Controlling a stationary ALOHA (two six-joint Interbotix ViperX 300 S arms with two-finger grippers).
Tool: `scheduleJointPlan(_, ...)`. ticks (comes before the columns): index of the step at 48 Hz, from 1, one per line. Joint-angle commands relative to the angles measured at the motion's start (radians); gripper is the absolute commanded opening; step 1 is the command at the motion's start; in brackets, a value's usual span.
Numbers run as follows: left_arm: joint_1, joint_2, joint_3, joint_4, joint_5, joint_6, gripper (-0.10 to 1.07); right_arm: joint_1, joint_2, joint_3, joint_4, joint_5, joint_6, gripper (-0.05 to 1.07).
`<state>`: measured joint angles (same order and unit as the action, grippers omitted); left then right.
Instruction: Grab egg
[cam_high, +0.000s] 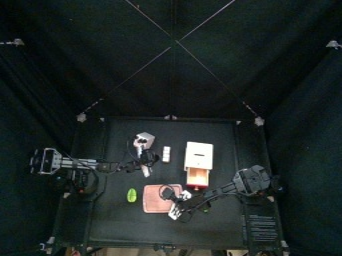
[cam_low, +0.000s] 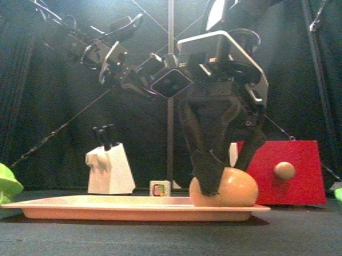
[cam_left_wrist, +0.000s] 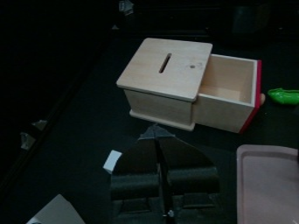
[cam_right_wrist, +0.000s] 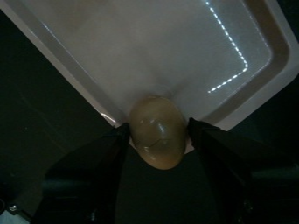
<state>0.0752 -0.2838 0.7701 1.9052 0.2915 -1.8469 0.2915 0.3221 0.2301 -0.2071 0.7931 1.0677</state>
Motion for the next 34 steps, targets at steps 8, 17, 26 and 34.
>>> scheduleJointPlan(8, 0.003, -0.012, -0.012, 0.003, 0.005, 0.000, 0.09, -0.006, -0.008, -0.006, 0.003, -0.003, -0.002, 0.89)
scheduleJointPlan(17, 0.003, -0.012, -0.012, 0.003, 0.003, 0.000, 0.09, -0.008, -0.003, -0.008, 0.003, 0.003, -0.002, 0.88)
scheduleJointPlan(26, 0.003, -0.012, -0.011, 0.003, 0.003, 0.000, 0.09, -0.008, -0.003, -0.009, 0.002, 0.005, -0.002, 0.81)
scheduleJointPlan(34, 0.003, -0.012, -0.011, 0.002, 0.003, 0.000, 0.09, -0.009, -0.003, -0.011, 0.003, 0.005, 0.000, 0.72)
